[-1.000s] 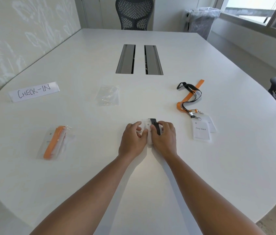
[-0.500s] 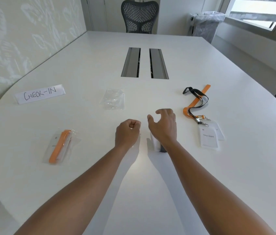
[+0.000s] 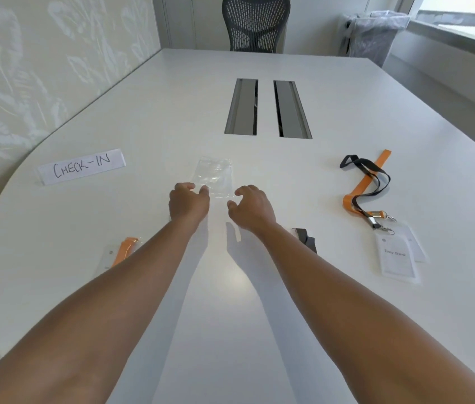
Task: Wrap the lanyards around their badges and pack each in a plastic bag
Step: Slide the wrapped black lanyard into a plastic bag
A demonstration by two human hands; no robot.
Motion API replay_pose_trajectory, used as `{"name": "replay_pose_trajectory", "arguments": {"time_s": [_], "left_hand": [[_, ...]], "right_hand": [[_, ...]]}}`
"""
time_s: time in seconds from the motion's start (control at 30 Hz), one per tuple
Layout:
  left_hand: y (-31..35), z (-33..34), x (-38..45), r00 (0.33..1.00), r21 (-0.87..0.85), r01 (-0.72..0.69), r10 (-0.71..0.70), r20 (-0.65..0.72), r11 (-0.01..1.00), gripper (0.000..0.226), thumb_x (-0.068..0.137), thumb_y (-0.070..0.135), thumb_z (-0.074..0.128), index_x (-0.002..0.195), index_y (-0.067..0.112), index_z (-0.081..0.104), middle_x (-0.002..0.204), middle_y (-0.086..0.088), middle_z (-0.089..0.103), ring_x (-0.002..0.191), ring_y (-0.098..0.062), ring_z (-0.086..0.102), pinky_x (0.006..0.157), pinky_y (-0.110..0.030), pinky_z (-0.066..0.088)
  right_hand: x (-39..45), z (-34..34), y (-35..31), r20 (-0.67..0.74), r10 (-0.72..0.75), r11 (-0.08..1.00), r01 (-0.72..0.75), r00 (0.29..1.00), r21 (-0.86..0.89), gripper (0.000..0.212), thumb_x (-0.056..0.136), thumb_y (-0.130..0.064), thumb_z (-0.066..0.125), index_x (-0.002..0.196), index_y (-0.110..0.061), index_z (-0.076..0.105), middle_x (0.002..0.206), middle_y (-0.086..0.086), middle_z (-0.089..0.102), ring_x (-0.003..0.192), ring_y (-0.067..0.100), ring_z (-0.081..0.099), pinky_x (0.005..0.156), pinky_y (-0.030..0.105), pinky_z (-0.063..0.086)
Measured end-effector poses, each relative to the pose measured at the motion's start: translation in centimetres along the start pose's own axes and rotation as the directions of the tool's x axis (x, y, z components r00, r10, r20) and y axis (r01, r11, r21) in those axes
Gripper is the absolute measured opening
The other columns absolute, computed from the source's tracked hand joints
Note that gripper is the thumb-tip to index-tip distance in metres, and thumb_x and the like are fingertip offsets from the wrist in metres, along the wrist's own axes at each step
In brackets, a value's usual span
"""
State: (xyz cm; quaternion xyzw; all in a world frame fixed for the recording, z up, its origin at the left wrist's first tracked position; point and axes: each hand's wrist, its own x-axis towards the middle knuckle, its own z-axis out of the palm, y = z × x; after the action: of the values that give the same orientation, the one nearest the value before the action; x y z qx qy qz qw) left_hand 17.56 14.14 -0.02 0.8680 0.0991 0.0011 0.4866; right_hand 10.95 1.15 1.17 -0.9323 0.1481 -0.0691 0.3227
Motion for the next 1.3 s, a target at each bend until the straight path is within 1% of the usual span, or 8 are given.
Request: {"name": "replay_pose_trajectory", "arguments": {"time_s": [0.13, 0.3, 0.53, 0.67, 0.9, 1.03, 1.13, 1.3], "left_hand": [[-0.7, 0.1, 3.2, 0.993, 0.085, 0.111, -0.113, 0.018, 0.99, 0.064, 0.093, 0.047, 0.061, 0.143, 0.01, 0.047, 0.146, -0.014, 0.041, 0.133, -0.035, 0.048, 0.108, -0.043, 0.042], [-0.6, 0.4, 6.1, 0.994, 0.196, 0.102, -0.109, 0.026, 0.975, 0.066, 0.095, 0.051, 0.055, 0.146, 0.01, 0.046, 0.147, -0.015, 0.04, 0.135, -0.036, 0.044, 0.109, -0.044, 0.04], [-0.5, 0.5, 8.7, 0.994, 0.258, -0.006, -0.023, 0.11, 0.966, 0.048, 0.093, 0.046, 0.058, 0.128, 0.014, 0.066, 0.134, -0.008, 0.063, 0.125, -0.034, 0.055, 0.103, -0.04, 0.048], [-0.5, 0.5, 8.6, 0.993, 0.199, -0.021, -0.003, 0.117, 0.98, 0.016, 0.088, 0.035, 0.066, 0.081, 0.021, 0.068, 0.112, -0.004, 0.073, 0.098, -0.028, 0.066, 0.083, -0.027, 0.05], [-0.3, 0.0, 8.0, 0.988, 0.113, 0.013, -0.03, 0.151, 0.993, 0.018, 0.083, 0.031, 0.068, 0.1, 0.024, 0.069, 0.102, 0.003, 0.073, 0.095, -0.023, 0.069, 0.086, -0.03, 0.055], [-0.2, -0.3, 7.6, 0.982, 0.055, 0.056, -0.065, 0.18, 0.997, 0.006, 0.082, 0.027, 0.065, 0.084, 0.025, 0.071, 0.091, 0.007, 0.075, 0.089, -0.019, 0.07, 0.075, -0.027, 0.054], [-0.1, -0.6, 7.3, 0.977, -0.031, 0.081, -0.073, 0.199, 0.996, 0.012, 0.084, 0.025, 0.062, 0.075, 0.025, 0.07, 0.08, 0.011, 0.076, 0.081, -0.013, 0.07, 0.06, -0.022, 0.046], [0.3, -1.4, 7.3, 0.962, -0.13, 0.131, -0.095, 0.257, 0.983, 0.008, 0.084, 0.024, 0.064, 0.079, 0.025, 0.07, 0.094, 0.005, 0.075, 0.074, -0.018, 0.061, 0.055, -0.022, 0.041]], "right_hand": [[2.4, 1.6, -0.4, 0.056, -0.016, 0.999, 0.017, 0.998, -0.027, 0.048, 0.096, -0.028, 0.054, 0.141, -0.013, 0.049, 0.148, -0.002, 0.043, 0.136, 0.02, 0.038, 0.106, 0.037, 0.039], [4.6, 3.2, -0.9, 0.106, -0.058, 0.991, 0.071, 0.993, -0.118, 0.051, 0.096, -0.028, 0.052, 0.144, -0.014, 0.044, 0.153, 0.001, 0.037, 0.139, 0.024, 0.03, 0.106, 0.039, 0.037], [6.2, 4.5, -0.9, 0.1, -0.055, 0.979, 0.074, 0.993, -0.189, 0.05, 0.095, -0.035, 0.053, 0.14, -0.015, 0.048, 0.139, 0.007, 0.049, 0.133, 0.029, 0.031, 0.105, 0.039, 0.037], [6.3, 4.7, -0.8, 0.067, -0.054, 0.983, 0.064, 0.996, -0.171, 0.051, 0.094, -0.035, 0.056, 0.139, -0.013, 0.048, 0.138, 0.007, 0.05, 0.132, 0.029, 0.031, 0.104, 0.038, 0.038], [6.2, 4.6, -0.7, 0.045, -0.025, 0.996, 0.029, 0.999, -0.084, 0.055, 0.094, -0.034, 0.058, 0.142, -0.013, 0.045, 0.14, 0.006, 0.048, 0.134, 0.027, 0.031, 0.106, 0.038, 0.036], [6.1, 4.6, -0.8, -0.005, 0.015, 1.0, -0.015, 1.0, 0.005, 0.05, 0.095, -0.032, 0.058, 0.14, -0.013, 0.049, 0.138, 0.006, 0.049, 0.132, 0.025, 0.033, 0.106, 0.039, 0.038], [6.1, 4.6, -0.9, -0.058, 0.049, 0.995, -0.043, 0.997, 0.095, 0.043, 0.095, -0.031, 0.057, 0.134, -0.012, 0.053, 0.134, 0.007, 0.051, 0.129, 0.026, 0.037, 0.102, 0.037, 0.039], [6.5, 4.3, -1.2, -0.144, 0.127, 0.964, -0.088, 0.981, 0.251, 0.035, 0.095, -0.032, 0.057, 0.125, -0.013, 0.057, 0.122, 0.004, 0.059, 0.122, 0.025, 0.044, 0.09, 0.03, 0.039]]}}
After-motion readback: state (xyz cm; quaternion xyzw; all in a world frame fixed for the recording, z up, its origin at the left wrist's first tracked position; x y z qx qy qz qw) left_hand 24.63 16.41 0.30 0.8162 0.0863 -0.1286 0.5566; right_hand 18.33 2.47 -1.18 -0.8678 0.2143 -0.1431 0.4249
